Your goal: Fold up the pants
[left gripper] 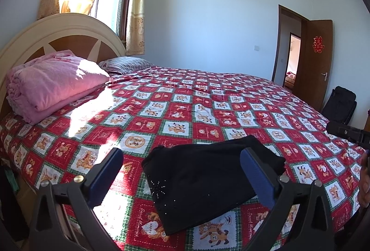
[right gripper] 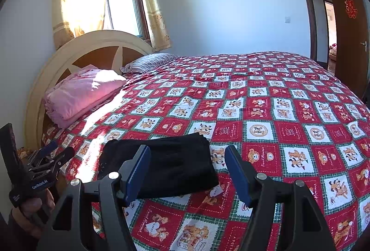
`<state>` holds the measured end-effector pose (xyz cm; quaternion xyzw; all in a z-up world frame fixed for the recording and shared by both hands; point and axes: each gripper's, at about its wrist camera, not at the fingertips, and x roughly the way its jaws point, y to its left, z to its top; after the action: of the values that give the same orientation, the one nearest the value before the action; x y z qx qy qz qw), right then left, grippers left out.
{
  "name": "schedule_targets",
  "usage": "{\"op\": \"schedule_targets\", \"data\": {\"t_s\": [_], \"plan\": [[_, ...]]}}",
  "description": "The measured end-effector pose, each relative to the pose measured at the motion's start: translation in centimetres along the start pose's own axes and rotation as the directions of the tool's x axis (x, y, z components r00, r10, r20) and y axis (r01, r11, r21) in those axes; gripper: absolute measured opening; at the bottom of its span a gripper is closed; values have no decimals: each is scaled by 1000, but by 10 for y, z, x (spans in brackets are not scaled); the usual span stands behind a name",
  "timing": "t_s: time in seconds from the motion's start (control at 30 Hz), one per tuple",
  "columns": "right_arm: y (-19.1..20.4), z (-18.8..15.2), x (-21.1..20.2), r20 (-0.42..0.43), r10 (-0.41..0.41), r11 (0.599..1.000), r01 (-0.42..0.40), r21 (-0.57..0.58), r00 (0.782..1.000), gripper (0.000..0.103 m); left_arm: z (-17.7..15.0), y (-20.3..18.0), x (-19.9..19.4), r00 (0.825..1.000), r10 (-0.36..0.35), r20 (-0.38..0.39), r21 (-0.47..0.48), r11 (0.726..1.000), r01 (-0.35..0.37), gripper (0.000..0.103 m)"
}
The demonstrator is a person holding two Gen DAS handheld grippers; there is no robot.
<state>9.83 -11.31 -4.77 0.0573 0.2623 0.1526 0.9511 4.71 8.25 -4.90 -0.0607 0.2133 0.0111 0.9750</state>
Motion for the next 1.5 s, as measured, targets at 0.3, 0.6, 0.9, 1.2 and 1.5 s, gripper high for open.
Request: {"op": "schedule_targets", "data": {"t_s": [0.3,0.6,0.9,1.2,1.5], "plan": [[2,2,-3,12,-8,1000,8,-6,1000,68,4,-5,-4,1000,6,20,27,1000,-7,103],[0,3,-5,18,-14,1000,14,-6,1000,68,6,-7,-7,999,18,37,30,999,-19,103],[0,2,-5,14,-15,1000,15,-14,1000,69,4,-4,-2,999,40,16,22,999,-41,103],[3,2,-3,15,-15,1000,16,-20,1000,69,4,-6,-2,999,44,17,33,998,-44,103],[4,-1,0,8,-17,1000,17,-24,1000,69,0,-6,2,1000,21,13,40,999,-22,103]]}}
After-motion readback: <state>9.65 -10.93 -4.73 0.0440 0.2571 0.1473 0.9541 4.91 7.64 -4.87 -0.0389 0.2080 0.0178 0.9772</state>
